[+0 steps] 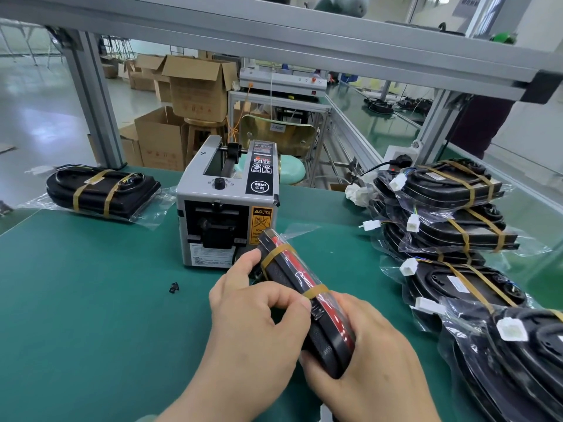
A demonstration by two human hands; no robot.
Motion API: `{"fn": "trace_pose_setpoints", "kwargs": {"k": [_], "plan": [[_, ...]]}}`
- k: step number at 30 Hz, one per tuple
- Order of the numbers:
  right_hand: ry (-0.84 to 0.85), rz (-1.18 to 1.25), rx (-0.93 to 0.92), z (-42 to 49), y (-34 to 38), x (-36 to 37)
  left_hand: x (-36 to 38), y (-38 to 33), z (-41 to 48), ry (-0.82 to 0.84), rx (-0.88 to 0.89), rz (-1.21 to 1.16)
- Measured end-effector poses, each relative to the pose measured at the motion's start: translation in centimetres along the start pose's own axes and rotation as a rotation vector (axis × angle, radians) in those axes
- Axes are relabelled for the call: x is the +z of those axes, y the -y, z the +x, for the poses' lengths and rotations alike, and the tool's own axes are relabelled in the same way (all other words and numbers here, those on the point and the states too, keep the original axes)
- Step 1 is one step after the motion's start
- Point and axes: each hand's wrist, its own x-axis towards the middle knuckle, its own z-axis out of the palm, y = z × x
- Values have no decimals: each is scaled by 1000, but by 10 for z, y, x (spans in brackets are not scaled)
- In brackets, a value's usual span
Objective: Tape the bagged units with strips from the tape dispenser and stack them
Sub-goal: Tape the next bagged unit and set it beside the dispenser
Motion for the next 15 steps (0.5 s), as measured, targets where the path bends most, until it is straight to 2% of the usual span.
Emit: {"fn": "trace_pose_setpoints", "kwargs": {"k": [15], "plan": [[-21, 17, 14, 0, 1, 1, 0, -4, -4, -2, -7, -28]]}}
